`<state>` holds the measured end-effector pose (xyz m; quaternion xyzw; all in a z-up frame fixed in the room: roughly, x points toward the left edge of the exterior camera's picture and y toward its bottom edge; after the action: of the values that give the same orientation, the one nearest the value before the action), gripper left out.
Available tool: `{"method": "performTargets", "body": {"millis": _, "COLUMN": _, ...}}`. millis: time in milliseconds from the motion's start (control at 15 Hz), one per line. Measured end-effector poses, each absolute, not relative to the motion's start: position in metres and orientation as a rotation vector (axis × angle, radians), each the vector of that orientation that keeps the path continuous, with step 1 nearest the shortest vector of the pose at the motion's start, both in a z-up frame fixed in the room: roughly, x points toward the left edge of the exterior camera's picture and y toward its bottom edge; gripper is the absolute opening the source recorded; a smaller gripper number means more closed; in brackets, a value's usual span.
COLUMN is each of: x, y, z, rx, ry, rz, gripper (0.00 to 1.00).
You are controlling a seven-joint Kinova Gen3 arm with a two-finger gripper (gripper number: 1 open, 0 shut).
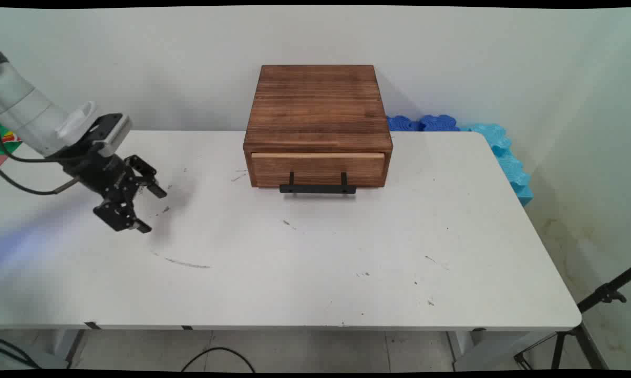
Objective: Open the drawer
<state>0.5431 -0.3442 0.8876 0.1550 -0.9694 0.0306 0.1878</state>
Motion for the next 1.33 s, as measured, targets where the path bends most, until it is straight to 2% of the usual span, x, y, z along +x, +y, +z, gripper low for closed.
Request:
{"method": "performTargets", "body": {"millis": 600, "x": 0.49, "y": -0.366, "z": 0.908, "rx": 0.524, "ry": -2.691, "rz": 0.166, "gripper": 1.0}}
{"method": "performTargets", "body": {"millis": 1000, "x": 0.431, "y": -0.39, "z": 0.924, "rx": 0.584, "ry": -2.649, "rz": 0.229, "gripper": 1.0}}
{"method": "performTargets", "body": {"millis": 1333, "x": 0.39, "y": -0.407, "z": 0.924, "rx": 0.598, "ry": -2.623, "rz": 0.261, "gripper": 1.0}}
